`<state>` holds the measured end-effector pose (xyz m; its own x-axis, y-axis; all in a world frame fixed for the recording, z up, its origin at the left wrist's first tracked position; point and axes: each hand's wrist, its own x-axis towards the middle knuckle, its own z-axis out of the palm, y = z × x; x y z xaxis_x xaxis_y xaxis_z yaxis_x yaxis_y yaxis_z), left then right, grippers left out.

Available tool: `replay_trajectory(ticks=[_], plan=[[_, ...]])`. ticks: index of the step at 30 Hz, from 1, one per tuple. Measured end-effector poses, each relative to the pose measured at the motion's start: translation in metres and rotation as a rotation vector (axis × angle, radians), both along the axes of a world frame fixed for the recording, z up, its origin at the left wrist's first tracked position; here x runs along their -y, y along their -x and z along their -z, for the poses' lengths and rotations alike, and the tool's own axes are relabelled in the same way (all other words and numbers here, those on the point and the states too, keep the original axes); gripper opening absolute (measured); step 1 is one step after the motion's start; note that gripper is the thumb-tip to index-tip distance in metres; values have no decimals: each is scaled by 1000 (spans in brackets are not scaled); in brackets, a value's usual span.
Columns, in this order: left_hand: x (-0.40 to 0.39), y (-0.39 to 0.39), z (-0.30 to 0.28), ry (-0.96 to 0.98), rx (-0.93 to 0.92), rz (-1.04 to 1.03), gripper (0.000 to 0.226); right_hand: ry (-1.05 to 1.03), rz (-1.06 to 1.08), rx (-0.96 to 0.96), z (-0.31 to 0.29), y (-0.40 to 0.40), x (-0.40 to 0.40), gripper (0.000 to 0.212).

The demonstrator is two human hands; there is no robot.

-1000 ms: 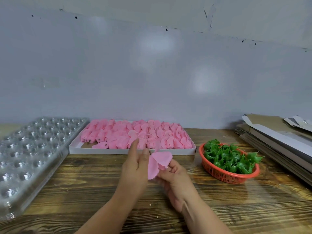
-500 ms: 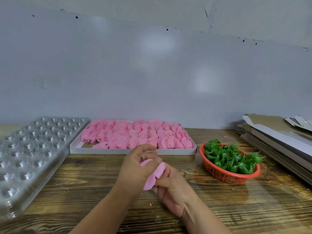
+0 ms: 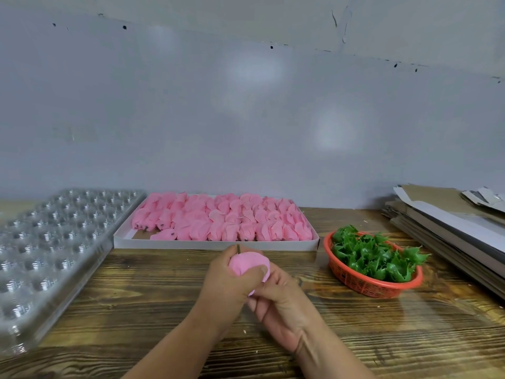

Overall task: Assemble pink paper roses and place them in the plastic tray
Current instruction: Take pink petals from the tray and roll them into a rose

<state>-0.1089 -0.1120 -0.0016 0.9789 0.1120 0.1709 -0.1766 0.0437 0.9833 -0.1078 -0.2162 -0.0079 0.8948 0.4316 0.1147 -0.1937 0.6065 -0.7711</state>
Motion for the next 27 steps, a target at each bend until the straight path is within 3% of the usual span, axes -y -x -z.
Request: replay_trajectory(ticks=[2, 5, 8, 10, 12, 16, 20, 27], plan=[[0, -2, 4, 28, -44, -8, 29, 65, 19, -4, 0, -1, 2, 29], [-4, -3, 5, 72, -69, 32, 24, 375, 82, 54, -8, -4, 18, 22], [-7, -4, 8, -138, -44, -15, 34, 683, 431, 173, -16, -7, 36, 18], [-6, -3, 9, -280, -24, 37, 42, 667, 564, 297, -20, -5, 37, 22], [-4, -3, 11, -267, -10, 118, 44, 627, 506, 439, -22, 0, 31, 26], [-6, -5, 13, -294, 12, 101, 20, 792, 478, 631, -21, 3, 26, 25], [-5, -9, 18, -327, 25, 58, 31, 881, 463, 608, -18, 2, 24, 11], [-5, -10, 23, -405, 76, 20, 33, 815, 461, 538, -14, 1, 20, 22]])
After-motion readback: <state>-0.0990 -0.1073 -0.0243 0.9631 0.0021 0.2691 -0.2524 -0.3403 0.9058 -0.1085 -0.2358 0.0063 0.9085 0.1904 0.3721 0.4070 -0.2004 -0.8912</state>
